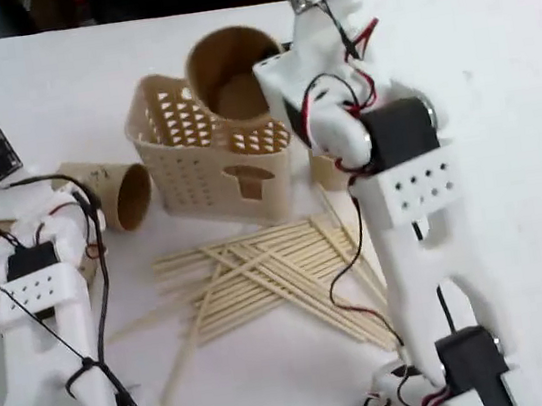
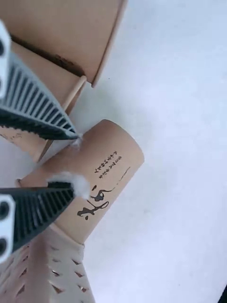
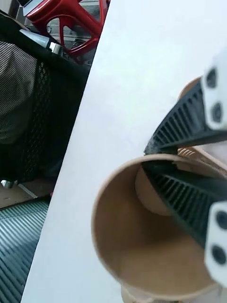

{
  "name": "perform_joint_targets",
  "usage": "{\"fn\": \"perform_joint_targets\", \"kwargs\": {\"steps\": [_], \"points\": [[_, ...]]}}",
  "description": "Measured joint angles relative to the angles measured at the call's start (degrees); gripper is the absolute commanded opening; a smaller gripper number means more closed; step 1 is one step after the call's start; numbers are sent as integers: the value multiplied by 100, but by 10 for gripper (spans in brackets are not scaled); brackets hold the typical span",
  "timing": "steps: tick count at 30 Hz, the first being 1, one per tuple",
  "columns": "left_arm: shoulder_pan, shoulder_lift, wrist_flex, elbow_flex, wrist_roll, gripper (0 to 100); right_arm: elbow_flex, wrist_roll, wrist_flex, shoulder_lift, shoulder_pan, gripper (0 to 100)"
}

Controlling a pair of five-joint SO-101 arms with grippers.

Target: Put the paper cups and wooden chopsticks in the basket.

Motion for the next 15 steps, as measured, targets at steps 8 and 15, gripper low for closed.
{"fn": "perform_joint_targets", "kwargs": {"steps": [8, 15], "points": [[0, 0, 0, 0, 0, 165, -9, 0, 0, 466, 62, 47], [0, 0, 0, 0, 0, 165, 0, 0, 0, 536, 185, 138]]}}
